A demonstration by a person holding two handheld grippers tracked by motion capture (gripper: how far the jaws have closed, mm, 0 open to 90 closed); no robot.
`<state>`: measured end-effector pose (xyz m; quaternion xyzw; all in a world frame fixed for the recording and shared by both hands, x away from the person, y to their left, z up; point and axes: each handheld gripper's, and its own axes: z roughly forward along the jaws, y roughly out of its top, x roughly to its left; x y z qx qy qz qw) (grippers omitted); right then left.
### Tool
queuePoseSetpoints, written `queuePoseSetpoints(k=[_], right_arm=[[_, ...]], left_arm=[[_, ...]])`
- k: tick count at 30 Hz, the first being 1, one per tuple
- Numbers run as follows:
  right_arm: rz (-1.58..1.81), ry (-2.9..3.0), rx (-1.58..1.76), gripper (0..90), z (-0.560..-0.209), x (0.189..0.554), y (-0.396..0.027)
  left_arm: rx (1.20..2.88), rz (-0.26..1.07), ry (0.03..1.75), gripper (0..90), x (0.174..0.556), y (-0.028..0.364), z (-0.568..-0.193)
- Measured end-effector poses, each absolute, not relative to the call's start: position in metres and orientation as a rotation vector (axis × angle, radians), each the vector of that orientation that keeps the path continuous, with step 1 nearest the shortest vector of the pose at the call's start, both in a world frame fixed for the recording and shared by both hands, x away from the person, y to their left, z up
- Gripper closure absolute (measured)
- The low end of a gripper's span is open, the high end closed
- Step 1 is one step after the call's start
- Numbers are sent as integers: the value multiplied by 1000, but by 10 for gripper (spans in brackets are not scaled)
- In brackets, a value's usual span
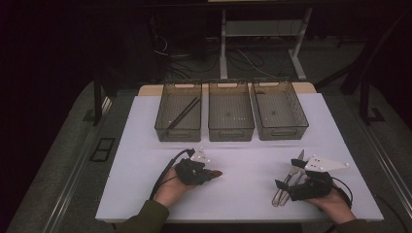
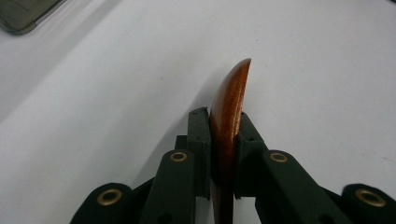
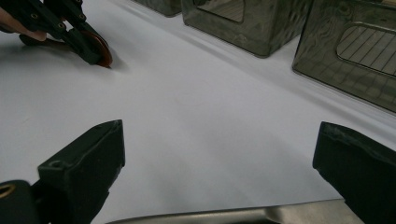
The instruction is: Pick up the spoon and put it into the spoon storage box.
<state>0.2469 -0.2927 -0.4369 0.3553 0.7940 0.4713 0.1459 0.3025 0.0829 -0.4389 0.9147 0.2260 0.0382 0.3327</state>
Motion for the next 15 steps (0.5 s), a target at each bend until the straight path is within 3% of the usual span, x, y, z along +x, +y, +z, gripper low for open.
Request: queuePoseSetpoints(k=[15], right_arm=[[1362, 2282, 1023, 18, -437, 247, -293]], left_arm=[[2351, 100, 604, 799, 301, 83, -430]])
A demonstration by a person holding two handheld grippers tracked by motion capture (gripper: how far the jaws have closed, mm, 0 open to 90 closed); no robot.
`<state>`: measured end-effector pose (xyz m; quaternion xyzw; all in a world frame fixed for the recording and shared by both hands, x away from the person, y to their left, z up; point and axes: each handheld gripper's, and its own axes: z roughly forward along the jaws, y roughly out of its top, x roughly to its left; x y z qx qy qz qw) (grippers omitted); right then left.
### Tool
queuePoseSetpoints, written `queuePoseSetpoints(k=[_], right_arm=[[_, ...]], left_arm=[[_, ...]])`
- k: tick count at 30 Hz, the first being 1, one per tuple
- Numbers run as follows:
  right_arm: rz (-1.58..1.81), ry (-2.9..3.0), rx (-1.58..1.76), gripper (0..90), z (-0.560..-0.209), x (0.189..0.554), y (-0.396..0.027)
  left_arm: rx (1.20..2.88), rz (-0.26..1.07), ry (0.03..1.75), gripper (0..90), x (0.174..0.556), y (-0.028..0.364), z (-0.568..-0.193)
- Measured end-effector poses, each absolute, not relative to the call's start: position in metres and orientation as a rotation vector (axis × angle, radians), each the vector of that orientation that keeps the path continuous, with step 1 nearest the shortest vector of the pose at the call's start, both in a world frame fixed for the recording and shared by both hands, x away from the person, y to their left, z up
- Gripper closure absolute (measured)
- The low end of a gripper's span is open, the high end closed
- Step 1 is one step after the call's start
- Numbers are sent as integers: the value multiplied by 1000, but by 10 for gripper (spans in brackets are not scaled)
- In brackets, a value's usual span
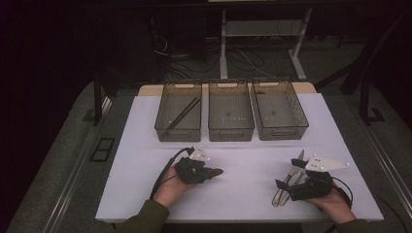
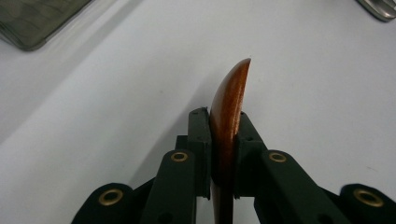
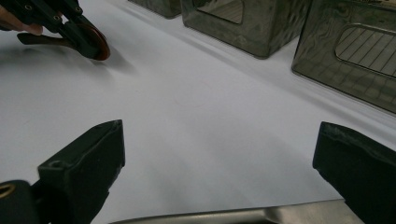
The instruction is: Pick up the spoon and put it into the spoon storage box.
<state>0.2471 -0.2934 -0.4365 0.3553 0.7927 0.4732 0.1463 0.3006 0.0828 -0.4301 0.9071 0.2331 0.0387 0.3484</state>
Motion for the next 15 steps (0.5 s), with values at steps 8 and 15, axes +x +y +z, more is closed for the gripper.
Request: queuePoseSetpoints(k=[8, 15], right_arm=[[1368, 2286, 1019, 18, -437, 247, -293], [1405, 2303, 1034, 18, -438, 250, -294]], left_arm=[[2319, 101, 606, 800, 301, 86, -425], [2251, 91, 611, 800, 300, 91, -416]])
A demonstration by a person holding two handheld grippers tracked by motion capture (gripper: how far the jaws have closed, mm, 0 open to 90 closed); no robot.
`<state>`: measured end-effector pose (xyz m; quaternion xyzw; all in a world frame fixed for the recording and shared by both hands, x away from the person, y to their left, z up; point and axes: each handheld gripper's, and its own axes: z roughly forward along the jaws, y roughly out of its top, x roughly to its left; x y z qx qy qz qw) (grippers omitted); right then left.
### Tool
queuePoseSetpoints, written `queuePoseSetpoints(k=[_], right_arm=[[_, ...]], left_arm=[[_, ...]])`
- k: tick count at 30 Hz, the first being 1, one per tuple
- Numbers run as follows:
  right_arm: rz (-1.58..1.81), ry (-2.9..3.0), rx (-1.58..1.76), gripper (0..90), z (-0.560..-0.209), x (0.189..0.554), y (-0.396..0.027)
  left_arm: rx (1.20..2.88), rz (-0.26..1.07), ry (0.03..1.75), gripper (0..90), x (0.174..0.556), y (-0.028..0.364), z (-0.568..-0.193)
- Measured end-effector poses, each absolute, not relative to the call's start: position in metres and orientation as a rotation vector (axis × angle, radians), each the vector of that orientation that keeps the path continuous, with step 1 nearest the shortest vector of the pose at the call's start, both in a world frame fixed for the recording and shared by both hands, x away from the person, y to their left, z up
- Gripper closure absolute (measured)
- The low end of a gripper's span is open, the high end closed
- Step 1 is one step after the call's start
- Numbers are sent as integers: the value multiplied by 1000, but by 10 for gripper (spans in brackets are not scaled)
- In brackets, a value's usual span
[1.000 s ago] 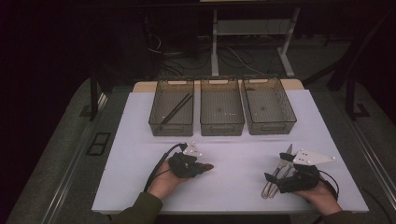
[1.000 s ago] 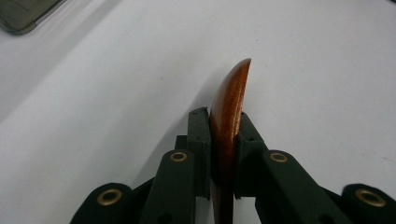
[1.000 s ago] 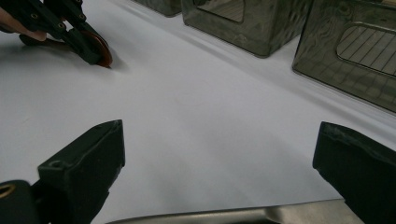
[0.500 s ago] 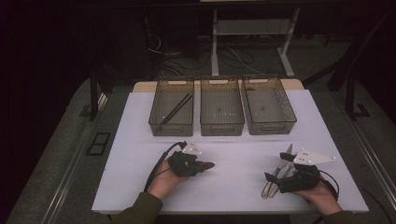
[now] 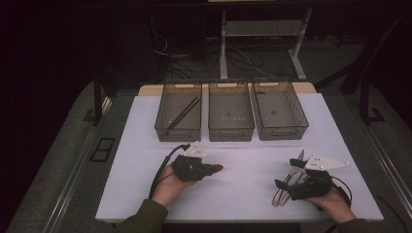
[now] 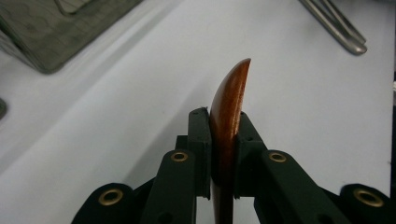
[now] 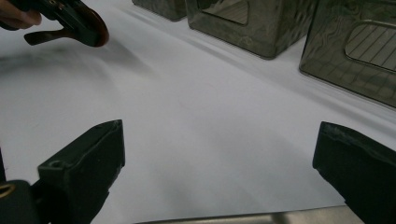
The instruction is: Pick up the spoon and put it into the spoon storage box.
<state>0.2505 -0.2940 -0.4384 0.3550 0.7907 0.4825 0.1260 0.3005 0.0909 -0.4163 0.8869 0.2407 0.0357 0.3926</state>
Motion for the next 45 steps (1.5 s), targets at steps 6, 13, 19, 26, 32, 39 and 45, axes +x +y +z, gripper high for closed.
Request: queuePoseSetpoints(k=[6, 13, 19, 26, 32, 39, 45], right_arm=[[1433, 2303, 1062, 18, -441, 256, -300], [1441, 2295, 1074, 18, -441, 257, -301], [1444, 2293, 1074, 18, -441, 256, -301], [1458, 2288, 1071, 18, -440, 255, -302], [1458, 2292, 1072, 18, -439, 254, -302], [1459, 2293, 1067, 18, -439, 254, -302], [1453, 2296, 1069, 18, -439, 253, -301]], left_arm=[[2207, 75, 620, 800, 302, 95, -411], [2181, 77, 615, 800, 307, 96, -404], [2162, 60, 612, 800, 314, 91, -400], [2167, 61, 589, 800, 321, 79, -395], [2151, 65, 573, 800, 329, 71, -387], [2138, 75, 565, 800, 337, 67, -379], [2121, 79, 550, 800, 346, 61, -369]])
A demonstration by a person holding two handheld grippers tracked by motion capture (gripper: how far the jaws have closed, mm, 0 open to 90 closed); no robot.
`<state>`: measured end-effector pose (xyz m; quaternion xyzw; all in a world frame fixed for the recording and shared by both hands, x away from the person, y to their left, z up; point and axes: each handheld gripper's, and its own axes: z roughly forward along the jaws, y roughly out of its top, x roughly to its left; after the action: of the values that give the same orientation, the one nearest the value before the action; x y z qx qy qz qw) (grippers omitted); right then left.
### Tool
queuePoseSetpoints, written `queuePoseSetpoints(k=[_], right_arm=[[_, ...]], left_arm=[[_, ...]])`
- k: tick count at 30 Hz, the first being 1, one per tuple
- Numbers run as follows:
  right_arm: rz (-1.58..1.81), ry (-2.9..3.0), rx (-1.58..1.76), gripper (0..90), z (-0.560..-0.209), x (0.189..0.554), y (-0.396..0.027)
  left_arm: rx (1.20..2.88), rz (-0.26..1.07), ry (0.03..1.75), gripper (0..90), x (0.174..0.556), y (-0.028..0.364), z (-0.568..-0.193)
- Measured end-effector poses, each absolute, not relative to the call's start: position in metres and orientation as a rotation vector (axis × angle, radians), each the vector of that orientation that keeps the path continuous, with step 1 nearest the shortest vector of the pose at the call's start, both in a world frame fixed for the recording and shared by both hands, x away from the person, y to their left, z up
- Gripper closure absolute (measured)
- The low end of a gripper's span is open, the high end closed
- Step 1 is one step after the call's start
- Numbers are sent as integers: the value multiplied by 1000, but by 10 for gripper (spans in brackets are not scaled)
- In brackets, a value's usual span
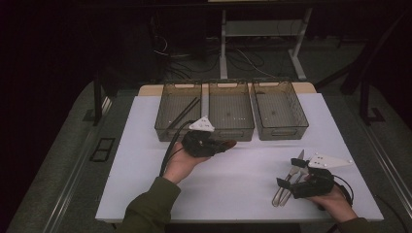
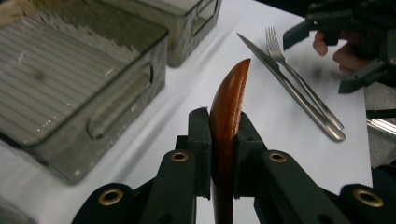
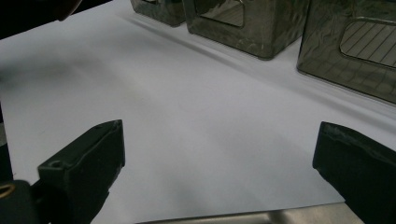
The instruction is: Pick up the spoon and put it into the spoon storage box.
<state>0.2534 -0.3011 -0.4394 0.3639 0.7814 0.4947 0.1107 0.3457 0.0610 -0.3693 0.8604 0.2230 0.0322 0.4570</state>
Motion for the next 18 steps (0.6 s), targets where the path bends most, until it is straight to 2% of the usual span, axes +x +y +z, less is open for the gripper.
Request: queuePoseSetpoints(k=[18], right_arm=[[1455, 2290, 1065, 19, -439, 253, -301]], left_arm=[[2049, 84, 557, 800, 377, 49, -341]])
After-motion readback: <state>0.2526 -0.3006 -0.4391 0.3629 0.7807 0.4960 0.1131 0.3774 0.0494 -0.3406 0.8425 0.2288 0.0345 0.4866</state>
